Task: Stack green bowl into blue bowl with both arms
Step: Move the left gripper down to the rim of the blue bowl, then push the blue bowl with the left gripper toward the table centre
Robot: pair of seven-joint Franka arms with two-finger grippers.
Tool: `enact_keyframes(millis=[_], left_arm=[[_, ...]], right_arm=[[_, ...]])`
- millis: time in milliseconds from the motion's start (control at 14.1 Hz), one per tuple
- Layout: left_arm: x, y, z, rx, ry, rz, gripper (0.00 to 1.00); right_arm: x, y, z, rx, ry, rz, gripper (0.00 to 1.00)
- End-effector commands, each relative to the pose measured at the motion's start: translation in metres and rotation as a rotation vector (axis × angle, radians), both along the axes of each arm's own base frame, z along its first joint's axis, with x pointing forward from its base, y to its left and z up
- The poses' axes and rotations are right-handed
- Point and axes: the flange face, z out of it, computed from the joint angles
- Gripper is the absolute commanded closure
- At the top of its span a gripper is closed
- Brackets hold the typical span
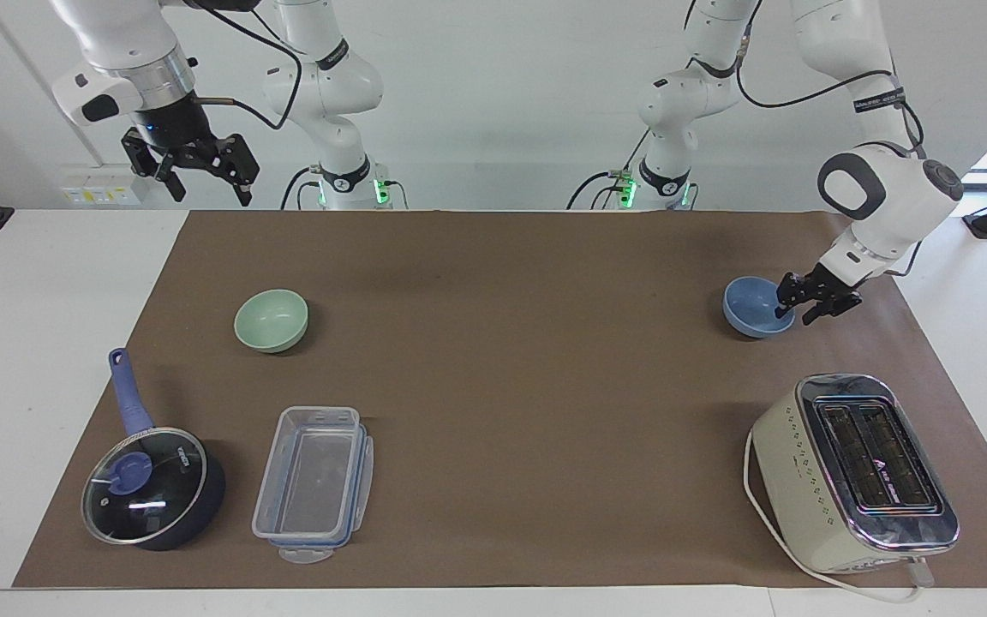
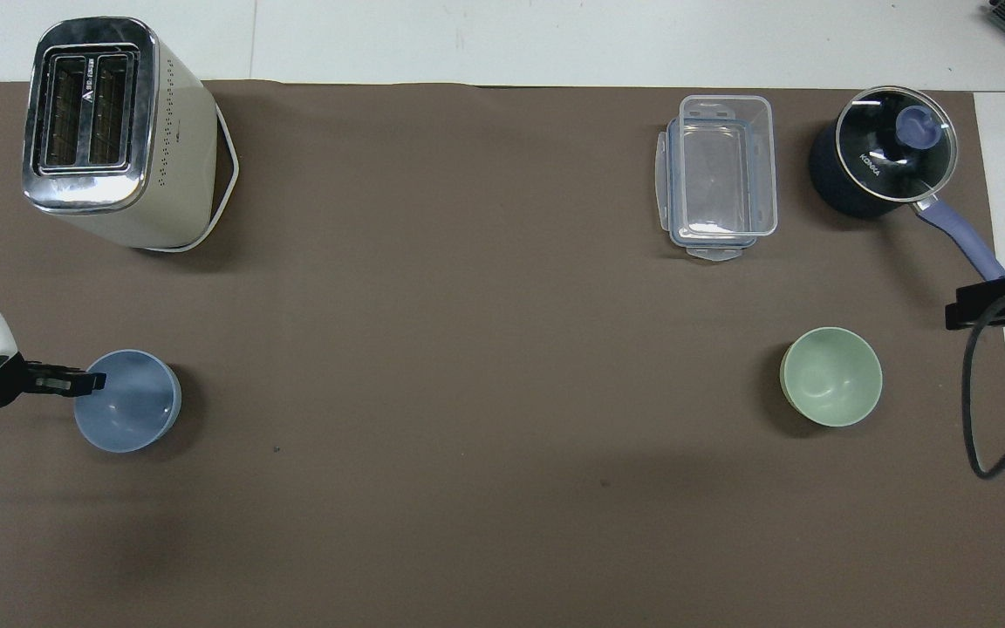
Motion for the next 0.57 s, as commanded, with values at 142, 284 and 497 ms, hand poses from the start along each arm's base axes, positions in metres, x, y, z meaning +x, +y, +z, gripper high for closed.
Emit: enact_keyframes(millis=[142, 284, 497], left_arm=[[-0.0104, 0.0026, -0.0033, -0.015, -0.004, -0.001, 1.0], [-0.0118, 0.0031, -0.0036, -0.022, 0.01, -0.003, 1.0], [-0.0089, -0.0018, 0.0033, -0.019, -0.001, -0.014, 1.0]], right_arm=[[-0.0007, -0.0022, 0.0017, 0.016, -0.001, 0.02, 0.0], [-0.0013, -0.0013, 0.0012, 0.016, 0.005, 0.021, 0.0], [-0.0011, -0.0005, 0.0013, 0.015, 0.004, 0.023, 0.0]])
